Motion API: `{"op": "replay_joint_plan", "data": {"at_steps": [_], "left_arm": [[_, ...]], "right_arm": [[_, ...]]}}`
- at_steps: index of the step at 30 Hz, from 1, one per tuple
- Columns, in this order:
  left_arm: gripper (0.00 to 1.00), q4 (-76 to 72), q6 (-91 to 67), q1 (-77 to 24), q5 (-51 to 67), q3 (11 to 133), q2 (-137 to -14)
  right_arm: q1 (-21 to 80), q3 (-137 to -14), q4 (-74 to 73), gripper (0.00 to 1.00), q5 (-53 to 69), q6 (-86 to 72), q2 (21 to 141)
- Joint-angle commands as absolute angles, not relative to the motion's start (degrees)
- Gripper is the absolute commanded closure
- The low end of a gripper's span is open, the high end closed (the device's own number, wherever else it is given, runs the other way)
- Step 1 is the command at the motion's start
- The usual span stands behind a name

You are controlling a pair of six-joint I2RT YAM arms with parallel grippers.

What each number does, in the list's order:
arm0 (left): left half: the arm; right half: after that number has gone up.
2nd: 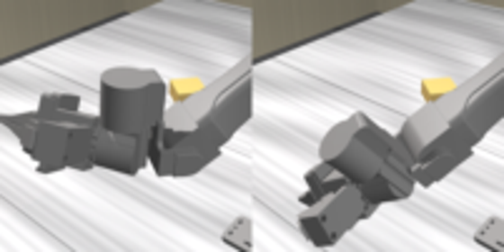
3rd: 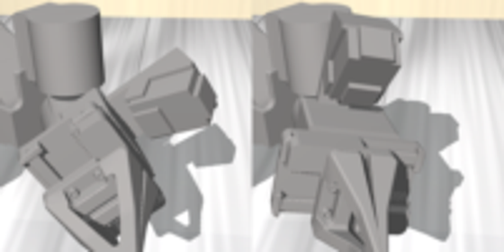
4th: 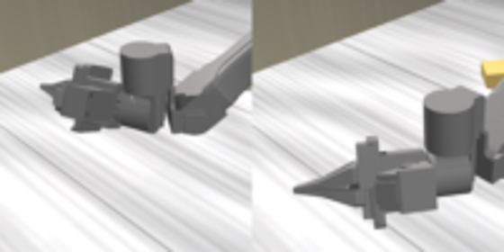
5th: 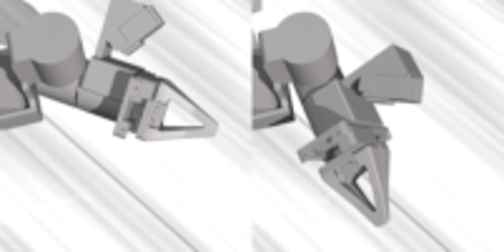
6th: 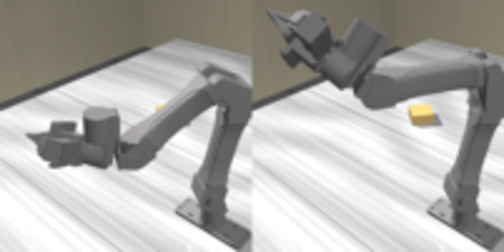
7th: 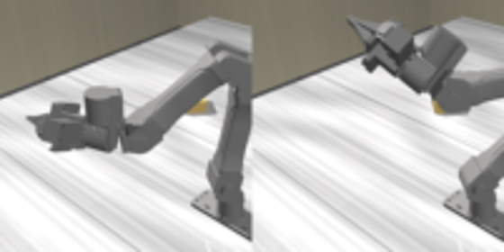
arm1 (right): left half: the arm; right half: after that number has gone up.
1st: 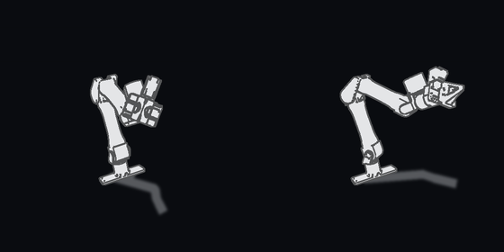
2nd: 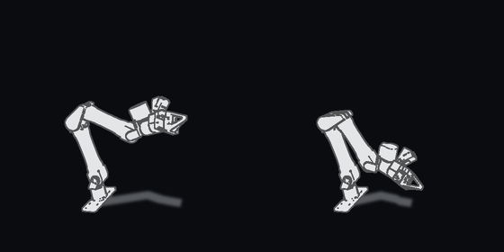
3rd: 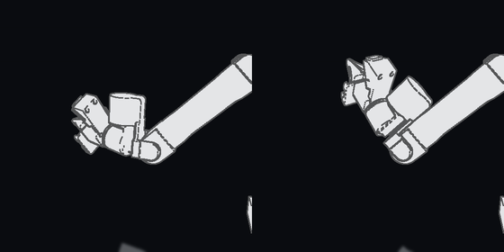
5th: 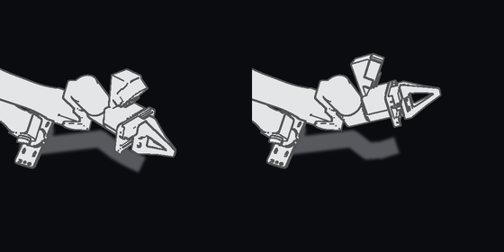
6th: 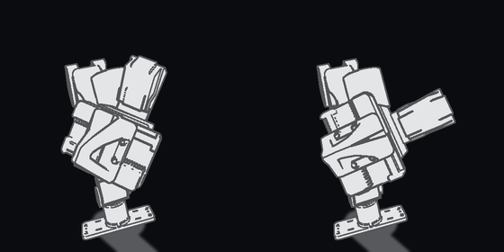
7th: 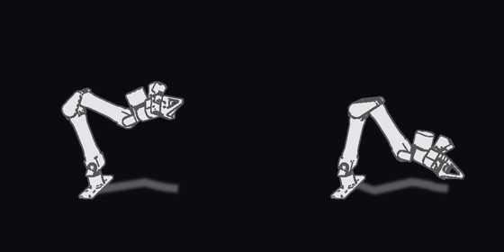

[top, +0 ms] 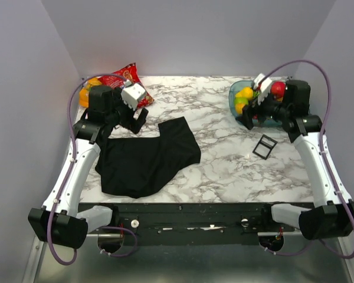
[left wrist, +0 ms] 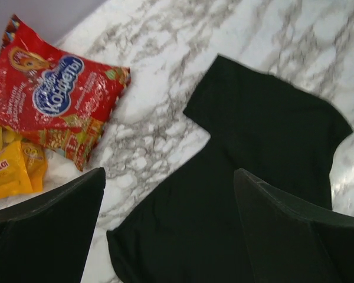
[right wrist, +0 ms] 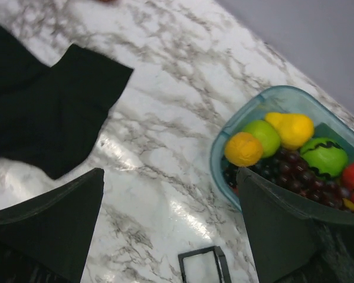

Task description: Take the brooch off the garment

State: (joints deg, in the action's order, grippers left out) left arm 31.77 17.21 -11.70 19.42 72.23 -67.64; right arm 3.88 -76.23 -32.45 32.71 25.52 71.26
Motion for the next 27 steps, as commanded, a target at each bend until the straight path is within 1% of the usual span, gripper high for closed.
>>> {"op": "replay_joint_plan", "data": {"at_steps": [1, 3, 4, 9, 11, 12, 15, 20, 22, 24, 27], "left_arm": [[0.03, 50.0, 35.7, -12.0, 23.9, 67.9, -63.2], [0.06, 55.1, 40.8, -12.0, 22.0, 65.1, -62.7], [0.07, 56.0, 41.9, -11.9, 21.1, 63.9, -62.1], [0.14, 57.6, 47.1, -11.9, 16.7, 55.1, -58.7], [0.15, 58.2, 49.1, -11.9, 15.7, 53.0, -57.2], [0.18, 59.2, 49.5, -11.9, 15.1, 52.7, -56.9], [0.21, 62.4, 50.6, -11.4, 14.5, 52.4, -56.0], [0.21, 62.3, 50.9, -11.4, 14.9, 47.4, -52.9], [0.22, 62.8, 51.3, -11.4, 14.6, 46.3, -52.3], [0.22, 63.9, 52.1, -11.3, 13.3, 46.0, -52.1], [0.25, 65.1, 53.3, -11.3, 11.5, 45.0, -51.0]], "right_arm": [[8.3, -66.9, -35.5, 0.02, 45.2, 49.3, 65.6], [11.1, -63.2, -38.2, 0.07, 44.7, 55.3, 65.7], [14.0, -61.9, -38.7, 0.09, 43.9, 60.8, 65.7], [23.4, -52.1, -34.6, 0.16, 37.5, 72.6, 68.0], [27.6, -50.7, -32.4, 0.18, 35.7, 76.4, 70.0], [28.7, -50.4, -32.0, 0.18, 35.5, 77.2, 70.9], [32.2, -51.2, -31.6, 0.2, 35.6, 79.4, 74.6], [37.1, -53.3, -28.1, 0.2, 33.7, 81.3, 81.3], [39.0, -55.1, -27.3, 0.26, 32.4, 80.9, 85.9], [39.8, -58.2, -27.3, 0.35, 30.2, 81.0, 90.6], [40.3, -61.3, -26.9, 0.4, 27.5, 81.4, 94.5]]}}
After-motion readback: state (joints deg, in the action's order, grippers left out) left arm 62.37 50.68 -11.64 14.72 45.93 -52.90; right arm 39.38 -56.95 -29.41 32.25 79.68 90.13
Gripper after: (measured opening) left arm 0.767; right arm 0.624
